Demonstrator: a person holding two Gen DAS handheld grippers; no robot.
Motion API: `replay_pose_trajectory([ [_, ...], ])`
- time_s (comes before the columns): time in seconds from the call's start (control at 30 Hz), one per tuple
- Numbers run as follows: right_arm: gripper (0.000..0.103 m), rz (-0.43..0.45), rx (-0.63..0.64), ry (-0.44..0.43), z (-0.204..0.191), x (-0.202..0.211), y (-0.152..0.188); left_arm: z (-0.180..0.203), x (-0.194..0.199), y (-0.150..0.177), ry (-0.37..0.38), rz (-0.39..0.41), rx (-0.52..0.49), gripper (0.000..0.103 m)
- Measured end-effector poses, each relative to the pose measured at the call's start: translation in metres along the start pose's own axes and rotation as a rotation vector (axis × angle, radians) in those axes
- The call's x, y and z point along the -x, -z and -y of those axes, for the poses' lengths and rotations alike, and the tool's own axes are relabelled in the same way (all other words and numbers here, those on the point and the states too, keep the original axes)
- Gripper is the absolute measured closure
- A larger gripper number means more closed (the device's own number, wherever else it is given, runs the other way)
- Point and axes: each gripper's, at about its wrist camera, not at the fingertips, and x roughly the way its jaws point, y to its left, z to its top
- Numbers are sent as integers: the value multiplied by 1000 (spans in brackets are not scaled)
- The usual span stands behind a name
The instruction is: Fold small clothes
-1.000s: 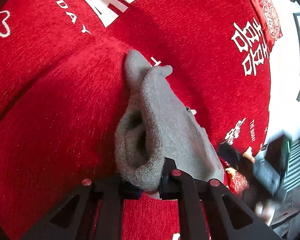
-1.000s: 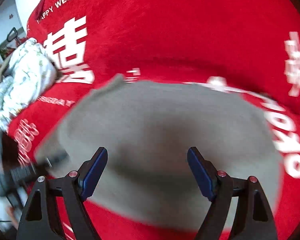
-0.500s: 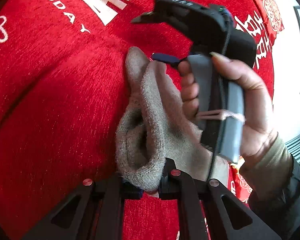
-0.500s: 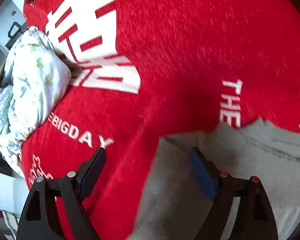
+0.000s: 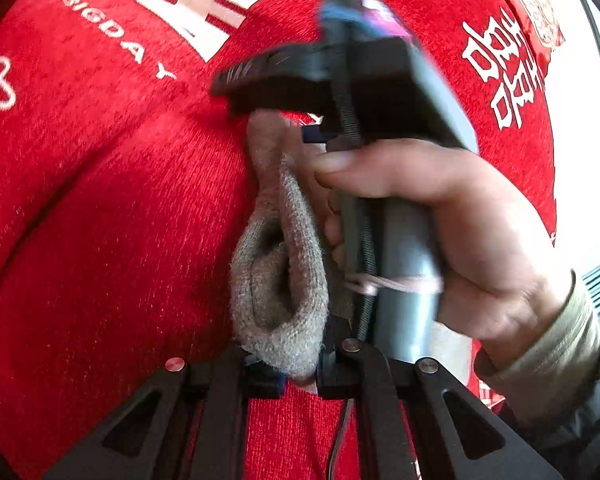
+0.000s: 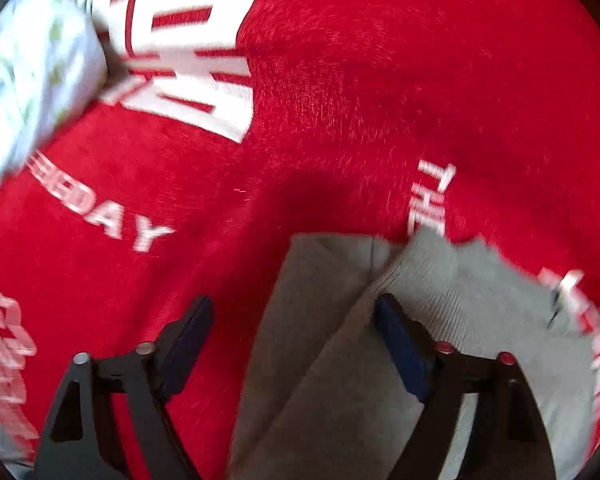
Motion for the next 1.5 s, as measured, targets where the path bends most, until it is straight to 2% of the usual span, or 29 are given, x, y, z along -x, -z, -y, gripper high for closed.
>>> replay_pose_trajectory([
  [0.03,56,6,13,31,1,1,0,2,0,-1,-10,0,-8,93],
  [0.07,73,9,25,45,3,2,-1,4,-1,-1,-17,0,-14,93],
  [0.1,80,9,36,49,7,4,-1,8,0,-2,-30,2,-25,93],
  [0.13,81,13,48,46,11,6,1,12,0,-2,-48,5,-42,94],
  [0.2,82,35,71,52,16,13,4,24,1,-2,-92,18,-93,94],
  [0.27,82,58,28,17,26,23,5,35,4,0,-114,34,-136,94],
  [0.57,85,124,-65,-72,61,57,10,58,11,3,-149,61,-184,94],
  [1.07,87,197,-276,-276,140,93,31,118,6,18,-202,26,-289,94],
  [1.5,87,221,-406,-423,194,102,46,157,-10,29,-237,-4,-374,94],
])
